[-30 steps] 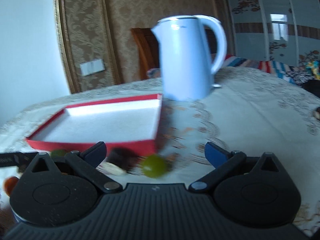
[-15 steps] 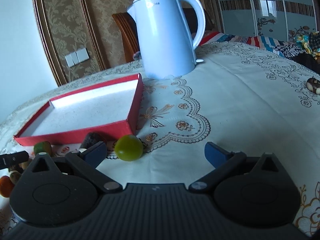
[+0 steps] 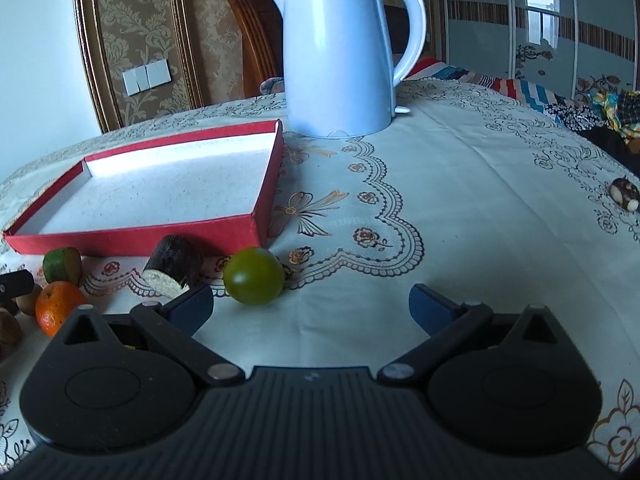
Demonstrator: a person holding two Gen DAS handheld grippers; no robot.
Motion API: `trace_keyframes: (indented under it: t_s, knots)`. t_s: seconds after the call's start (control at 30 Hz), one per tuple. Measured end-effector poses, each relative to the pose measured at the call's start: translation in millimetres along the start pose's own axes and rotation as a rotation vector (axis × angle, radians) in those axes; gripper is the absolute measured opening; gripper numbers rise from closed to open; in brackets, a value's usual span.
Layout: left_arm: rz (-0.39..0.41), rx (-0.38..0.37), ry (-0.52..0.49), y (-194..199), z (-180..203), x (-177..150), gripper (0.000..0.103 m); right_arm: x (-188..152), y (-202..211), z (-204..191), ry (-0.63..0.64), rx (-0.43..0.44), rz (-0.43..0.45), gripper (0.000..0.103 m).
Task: Organize fruits
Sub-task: 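Move both tools toward the loose fruits in front of the red tray, then grasp the green round fruit with the right tool while the left tool grasps a mandarin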
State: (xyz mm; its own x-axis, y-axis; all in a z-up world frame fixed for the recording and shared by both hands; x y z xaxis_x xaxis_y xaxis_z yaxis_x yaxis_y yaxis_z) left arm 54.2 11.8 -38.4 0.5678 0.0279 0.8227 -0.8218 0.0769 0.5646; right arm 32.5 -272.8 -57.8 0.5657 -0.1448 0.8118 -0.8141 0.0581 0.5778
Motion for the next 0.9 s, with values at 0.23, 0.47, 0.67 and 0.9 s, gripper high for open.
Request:
trace_keyframes:
  t_s: [0.23, 0.47, 0.67, 0.9]
  knots:
    - [-0.007, -0.003, -0.003, -0.5, 0.4, -0.5, 0.099, 2.3, -3.4, -6.1, 0.033, -0.008, -0.014, 0.098]
    - [-0.004, -0.002, -0.009, -0.4, 0.8, -1.1, 0.099, 2.5, -3.6, -8.0, 0.044, -0.016, -0.017, 0.098]
    - [-0.006, -0.003, 0.006, 0.0, -1.6, -0.6, 0.099, 2.0, 0.6, -6.0, 0.043, -0.025, 0.002, 0.098]
    - [0.020, -0.010, 0.038, 5.7, -6.9, 2.9, 0.099, 0.6, -2.4, -8.9, 0.101, -0.024, -0.033, 0.090]
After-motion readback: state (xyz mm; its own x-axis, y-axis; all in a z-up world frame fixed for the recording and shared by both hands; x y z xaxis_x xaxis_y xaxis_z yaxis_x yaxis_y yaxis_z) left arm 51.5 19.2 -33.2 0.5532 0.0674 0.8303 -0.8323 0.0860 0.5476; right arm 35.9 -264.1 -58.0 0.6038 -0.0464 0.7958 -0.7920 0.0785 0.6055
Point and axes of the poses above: each gripper's, at about its wrist camera, not at the fingertips, and y roughly against the way its jaws point, z to its right, x to its top, the point moved 5 cm from there along -y, roughly the way its jaws point
